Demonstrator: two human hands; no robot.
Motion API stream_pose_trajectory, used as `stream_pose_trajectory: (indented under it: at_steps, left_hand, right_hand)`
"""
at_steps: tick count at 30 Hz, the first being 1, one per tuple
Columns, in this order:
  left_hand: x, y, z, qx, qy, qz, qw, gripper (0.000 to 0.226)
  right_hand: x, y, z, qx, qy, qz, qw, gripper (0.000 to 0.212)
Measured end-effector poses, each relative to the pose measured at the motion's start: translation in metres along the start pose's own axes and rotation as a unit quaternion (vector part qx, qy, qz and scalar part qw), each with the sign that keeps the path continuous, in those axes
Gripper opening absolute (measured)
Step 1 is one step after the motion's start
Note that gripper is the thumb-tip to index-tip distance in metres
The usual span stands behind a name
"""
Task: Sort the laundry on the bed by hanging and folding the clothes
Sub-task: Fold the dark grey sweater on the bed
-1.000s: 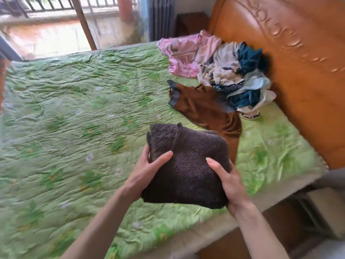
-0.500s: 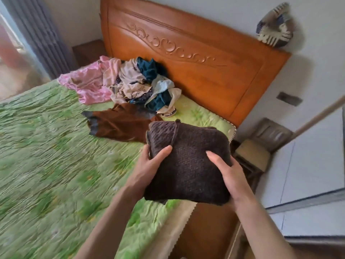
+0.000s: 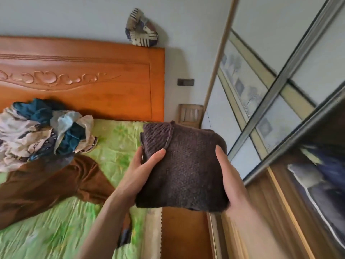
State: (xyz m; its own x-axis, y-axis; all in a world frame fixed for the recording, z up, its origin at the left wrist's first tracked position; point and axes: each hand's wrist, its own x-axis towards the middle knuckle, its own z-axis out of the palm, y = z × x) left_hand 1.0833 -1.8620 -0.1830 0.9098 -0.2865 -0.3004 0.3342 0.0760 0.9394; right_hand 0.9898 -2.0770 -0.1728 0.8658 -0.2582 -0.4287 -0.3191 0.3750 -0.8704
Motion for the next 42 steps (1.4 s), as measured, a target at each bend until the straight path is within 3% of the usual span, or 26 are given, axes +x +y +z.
stream_pose_trajectory:
  at_steps: [6,13,17,20,23,29,34,38,40,42]
  left_hand:
    - [0.021,0.017,0.059,0.041,-0.081,-0.02,0.996,0.078]
    - [0.048,0.035,0.125,0.091,-0.12,-0.016,0.988,0.081]
    - [0.066,0.039,0.156,0.113,-0.156,-0.029,0.981,0.094]
    - [0.087,0.047,0.178,0.135,-0.21,-0.041,0.967,0.101]
    - [0.11,0.055,0.201,0.132,-0.268,-0.054,0.953,0.098]
    - [0.151,0.069,0.232,0.177,-0.378,-0.073,0.906,0.107]
    - [0.167,0.079,0.245,0.196,-0.443,-0.093,0.87,0.105]
    - [0.164,0.091,0.249,0.192,-0.475,-0.073,0.855,0.048]
    - [0.157,0.099,0.251,0.177,-0.491,-0.045,0.852,0.053]
    - [0.147,0.111,0.257,0.156,-0.513,-0.02,0.843,0.067]
  right_hand:
    - [-0.007,-0.026,-0.061,0.021,0.014,-0.01,1.0,0.064]
    - [-0.002,-0.046,-0.105,0.06,0.086,-0.051,0.993,0.075]
    - [-0.004,-0.063,-0.121,0.076,0.127,-0.071,0.986,0.065]
    - [0.001,-0.071,-0.132,0.089,0.171,-0.075,0.978,0.075]
    - [0.003,-0.078,-0.135,0.13,0.21,-0.085,0.965,0.061]
    - [0.008,-0.094,-0.127,0.144,0.327,-0.1,0.929,0.063]
    - [0.0,-0.097,-0.114,0.135,0.42,-0.098,0.892,0.093]
    - [-0.021,-0.102,-0.099,0.16,0.448,-0.104,0.874,0.111]
    - [-0.037,-0.103,-0.093,0.173,0.463,-0.109,0.862,0.119]
    - [-0.055,-0.108,-0.089,0.181,0.459,-0.121,0.861,0.113]
